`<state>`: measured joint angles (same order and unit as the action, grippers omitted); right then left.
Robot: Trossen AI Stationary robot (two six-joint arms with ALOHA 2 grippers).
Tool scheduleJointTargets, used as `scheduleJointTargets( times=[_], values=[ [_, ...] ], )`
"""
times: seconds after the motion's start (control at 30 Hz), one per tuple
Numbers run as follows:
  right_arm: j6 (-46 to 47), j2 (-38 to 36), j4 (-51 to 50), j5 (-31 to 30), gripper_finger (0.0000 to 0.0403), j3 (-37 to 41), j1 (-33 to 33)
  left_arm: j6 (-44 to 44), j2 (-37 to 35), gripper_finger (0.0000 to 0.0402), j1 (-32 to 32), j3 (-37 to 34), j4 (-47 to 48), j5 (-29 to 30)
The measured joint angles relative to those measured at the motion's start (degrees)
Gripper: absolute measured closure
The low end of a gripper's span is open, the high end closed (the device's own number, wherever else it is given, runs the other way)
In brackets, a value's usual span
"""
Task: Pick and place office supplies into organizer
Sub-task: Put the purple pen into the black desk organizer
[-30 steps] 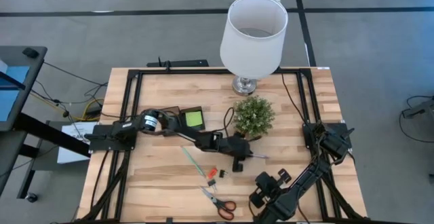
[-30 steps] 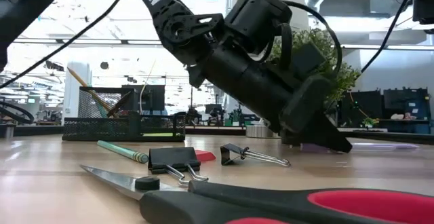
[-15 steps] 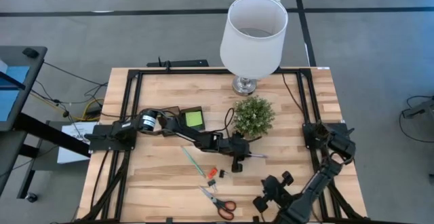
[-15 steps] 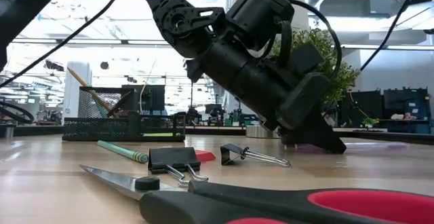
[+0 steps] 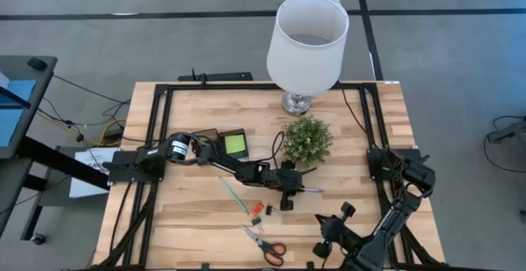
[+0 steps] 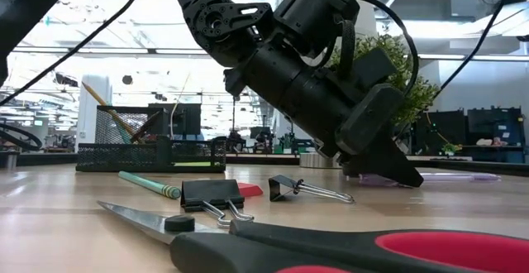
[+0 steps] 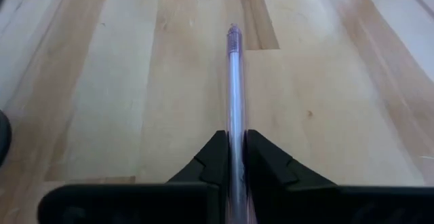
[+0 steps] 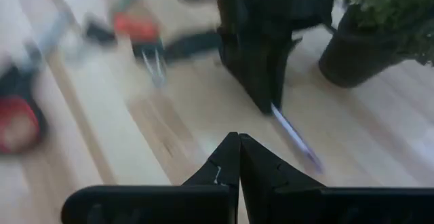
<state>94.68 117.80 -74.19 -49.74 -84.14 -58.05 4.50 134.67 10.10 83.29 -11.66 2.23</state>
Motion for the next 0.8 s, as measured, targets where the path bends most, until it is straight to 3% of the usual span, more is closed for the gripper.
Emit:
scheduleJointTargets(
  times=[0.2, 0.4, 0.57, 0.8],
  values=[
    [-14.28, 0.0, 0.01, 24.57, 0.037, -0.28, 6.84, 0.55, 0.0, 0.0378, 0.01, 0.0, 0.01, -0.5],
    [-30.29, 0.02, -3.86, 29.13, 0.0306, 0.22, 12.19, 0.72, -1.13, 0.0378, 0.07, -0.09, 0.14, -0.72],
    [-24.67, 0.04, -15.3, 33.57, 0.0249, 0.24, 12.42, 0.01, -4.35, 0.0378, 1.17, -0.29, 6.26, -1.25],
    [-8.01, 0.07, -14.69, 34.38, 0.0232, 0.12, 5.04, -2.04, -14.43, 0.0378, 3.27, -0.48, 30.99, 6.84]
  ],
)
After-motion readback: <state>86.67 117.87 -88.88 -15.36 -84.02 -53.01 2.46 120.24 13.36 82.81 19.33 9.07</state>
